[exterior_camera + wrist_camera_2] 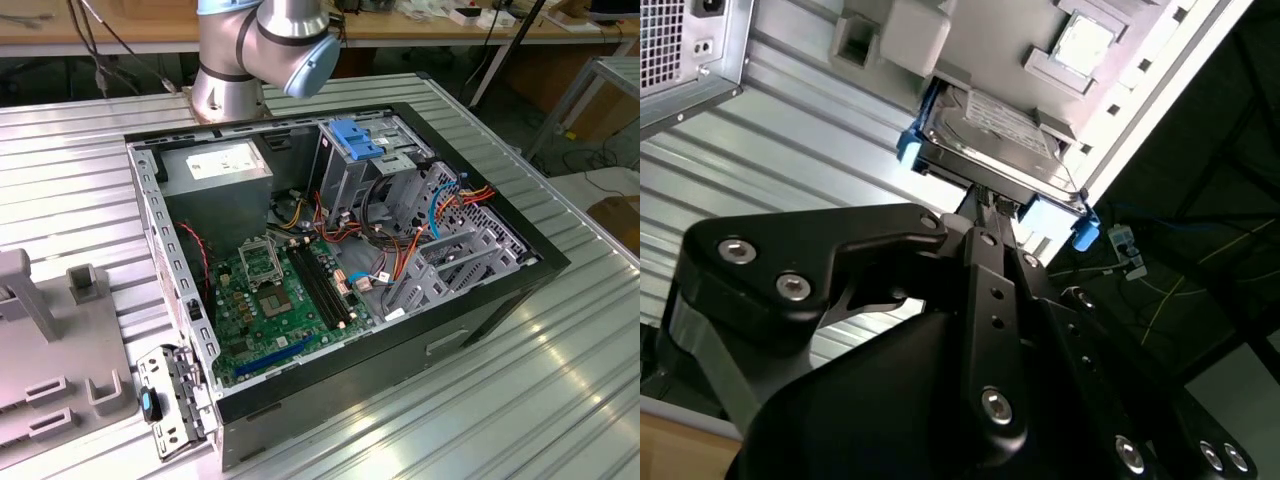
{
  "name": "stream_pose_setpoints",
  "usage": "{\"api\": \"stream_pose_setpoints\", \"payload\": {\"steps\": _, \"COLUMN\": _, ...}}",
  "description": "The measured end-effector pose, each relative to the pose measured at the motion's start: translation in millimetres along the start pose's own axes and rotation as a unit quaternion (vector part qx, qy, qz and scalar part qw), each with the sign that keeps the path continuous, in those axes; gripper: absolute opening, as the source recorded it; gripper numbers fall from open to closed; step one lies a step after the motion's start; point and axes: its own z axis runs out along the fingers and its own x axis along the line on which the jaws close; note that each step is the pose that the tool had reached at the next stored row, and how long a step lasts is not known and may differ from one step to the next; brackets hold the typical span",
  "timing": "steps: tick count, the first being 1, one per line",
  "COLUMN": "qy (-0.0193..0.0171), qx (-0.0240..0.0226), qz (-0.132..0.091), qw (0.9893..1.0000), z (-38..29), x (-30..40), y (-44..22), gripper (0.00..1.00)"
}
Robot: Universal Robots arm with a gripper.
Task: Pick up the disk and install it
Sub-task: 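Reach for the disk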
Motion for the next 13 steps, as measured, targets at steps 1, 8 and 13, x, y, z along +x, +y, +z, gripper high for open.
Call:
{"api": "stream_pose_setpoints", "payload": {"steps": 1, "qy": 0.0, "qx": 0.0, "qz": 0.0, "qw": 1.0, "z": 0.0, "x": 3.3, "y": 0.3, "gripper": 0.11}}
{"api": "stream_pose_setpoints", "payload": {"steps": 8, "qy": 0.0, "qx": 0.0, "qz": 0.0, "qw": 1.0, "z": 0.8, "x": 38.3, "y": 2.6, "gripper": 0.11}}
{"api": "stream_pose_setpoints", "payload": {"steps": 13, "qy": 0.0, "qx": 0.0, "qz": 0.0, "qw": 1.0, "z": 0.8, "x": 38.4, "y": 2.6, "gripper": 0.11}}
